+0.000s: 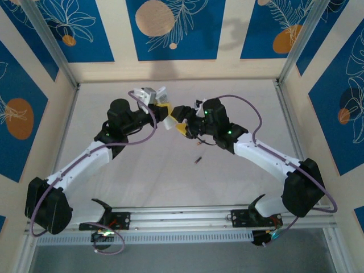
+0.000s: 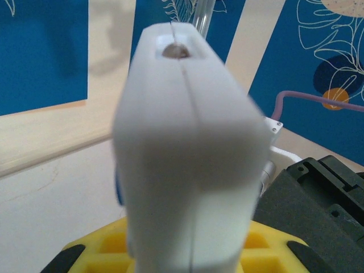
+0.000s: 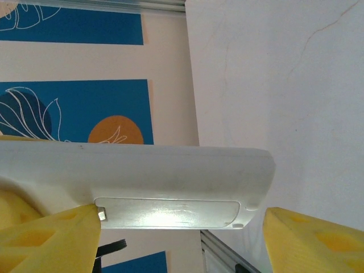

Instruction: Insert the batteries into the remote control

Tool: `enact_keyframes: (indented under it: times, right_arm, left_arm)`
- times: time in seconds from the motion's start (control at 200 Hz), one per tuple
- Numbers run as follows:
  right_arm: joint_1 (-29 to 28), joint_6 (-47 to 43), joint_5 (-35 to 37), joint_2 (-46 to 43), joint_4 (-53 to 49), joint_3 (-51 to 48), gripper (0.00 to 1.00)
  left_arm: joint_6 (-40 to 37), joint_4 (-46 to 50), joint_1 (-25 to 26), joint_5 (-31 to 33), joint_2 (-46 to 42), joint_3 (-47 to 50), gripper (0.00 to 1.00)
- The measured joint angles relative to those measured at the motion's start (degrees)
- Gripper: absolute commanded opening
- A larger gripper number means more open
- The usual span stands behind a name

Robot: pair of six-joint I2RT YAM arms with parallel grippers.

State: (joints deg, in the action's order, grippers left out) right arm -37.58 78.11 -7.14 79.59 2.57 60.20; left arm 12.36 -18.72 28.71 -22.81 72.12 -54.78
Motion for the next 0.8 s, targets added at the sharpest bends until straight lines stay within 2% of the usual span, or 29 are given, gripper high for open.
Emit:
enact_keyframes:
  times: [0.42,0.8]
  right_arm:
    - [0.48,0.00,0.04,-4.48,-2.80,-3.80,0.71]
    - [0.59,0.15,0.24,-4.57,-3.74,-6.43,0.69]
  left_arm:
    - [-2.69,0.81,0.24,3.41,0.39,0.00,0.07]
    - [0.33,-1.77,0.20,1.84,1.60,4.20,0.07]
